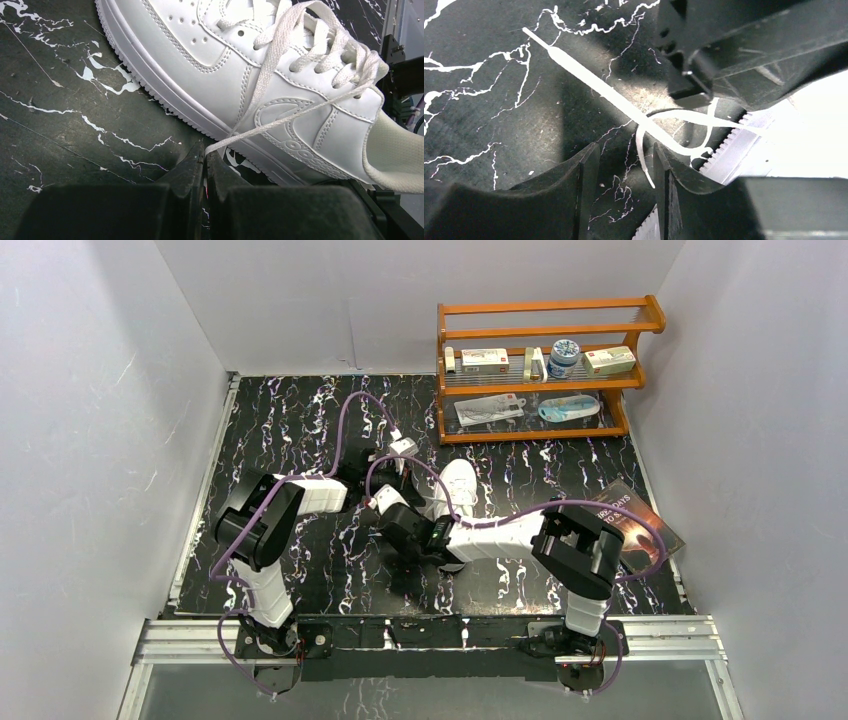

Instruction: Tie the shoes

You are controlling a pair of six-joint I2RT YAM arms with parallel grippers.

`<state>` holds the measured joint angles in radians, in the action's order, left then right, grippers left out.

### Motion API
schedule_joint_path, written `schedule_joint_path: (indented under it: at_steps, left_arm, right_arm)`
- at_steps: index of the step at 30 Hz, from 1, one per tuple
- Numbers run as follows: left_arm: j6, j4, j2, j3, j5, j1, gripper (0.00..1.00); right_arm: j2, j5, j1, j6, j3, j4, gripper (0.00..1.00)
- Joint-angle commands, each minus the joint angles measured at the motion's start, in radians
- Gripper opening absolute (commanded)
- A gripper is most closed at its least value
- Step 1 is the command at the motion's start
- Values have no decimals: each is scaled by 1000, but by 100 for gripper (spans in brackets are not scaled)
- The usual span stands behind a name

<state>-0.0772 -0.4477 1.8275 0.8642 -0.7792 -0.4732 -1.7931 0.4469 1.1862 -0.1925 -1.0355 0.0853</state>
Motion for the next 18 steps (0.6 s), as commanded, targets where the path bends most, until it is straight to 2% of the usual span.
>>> schedule_joint_path:
  at_steps: [1, 5, 8, 15, 18]
  left_arm:
    - [26, 8, -7, 24, -44, 14, 0]
    - [39, 18, 1, 28, -53, 19, 0]
    - [38, 15, 1, 27, -54, 21, 0]
    - [30, 14, -12, 28, -51, 24, 0]
    - [-3, -19, -24, 12, -46, 23, 0]
  right_arm:
    - [-20, 58, -11, -23, -38, 46, 52]
    - [-38, 46, -23, -37, -37, 43, 55]
    - [-57, 0, -30, -49, -25, 38, 50]
    - [-71, -51, -30, -56, -23, 54, 23]
    - [-58, -77, -28, -29, -42, 70, 3]
